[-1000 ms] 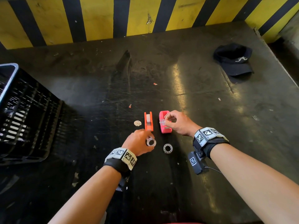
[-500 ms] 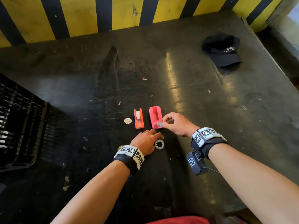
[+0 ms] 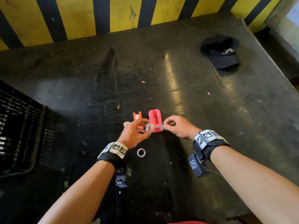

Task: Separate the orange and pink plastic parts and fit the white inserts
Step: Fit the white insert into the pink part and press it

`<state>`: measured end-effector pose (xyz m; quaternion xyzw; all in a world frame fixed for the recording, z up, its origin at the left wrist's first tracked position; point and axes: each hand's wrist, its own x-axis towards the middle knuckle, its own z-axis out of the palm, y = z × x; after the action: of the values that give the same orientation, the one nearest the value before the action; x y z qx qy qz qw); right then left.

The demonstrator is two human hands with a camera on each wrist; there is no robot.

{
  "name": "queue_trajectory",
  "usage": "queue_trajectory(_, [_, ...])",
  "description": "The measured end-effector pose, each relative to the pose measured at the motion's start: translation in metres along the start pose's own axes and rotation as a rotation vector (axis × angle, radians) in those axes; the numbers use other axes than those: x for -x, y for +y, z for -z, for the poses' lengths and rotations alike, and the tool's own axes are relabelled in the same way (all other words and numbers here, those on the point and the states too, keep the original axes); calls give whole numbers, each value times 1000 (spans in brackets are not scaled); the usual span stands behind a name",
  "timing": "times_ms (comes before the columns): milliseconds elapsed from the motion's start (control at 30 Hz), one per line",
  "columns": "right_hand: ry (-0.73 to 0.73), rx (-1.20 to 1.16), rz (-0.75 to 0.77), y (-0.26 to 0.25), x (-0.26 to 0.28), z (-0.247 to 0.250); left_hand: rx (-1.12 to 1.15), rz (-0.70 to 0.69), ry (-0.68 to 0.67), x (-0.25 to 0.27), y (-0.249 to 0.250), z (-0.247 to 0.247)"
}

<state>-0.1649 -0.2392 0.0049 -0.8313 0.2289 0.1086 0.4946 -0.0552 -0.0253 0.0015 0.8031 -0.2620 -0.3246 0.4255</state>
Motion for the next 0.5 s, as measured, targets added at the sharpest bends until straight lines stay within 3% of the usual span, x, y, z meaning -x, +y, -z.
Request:
queue_trajectory(167, [-76, -42, 45, -15, -9, -18, 113, 21, -46, 6, -4, 19])
queue_trajectory(500, [-187, -88, 35, -30, -10, -33, 129, 38, -89, 17, -8, 27])
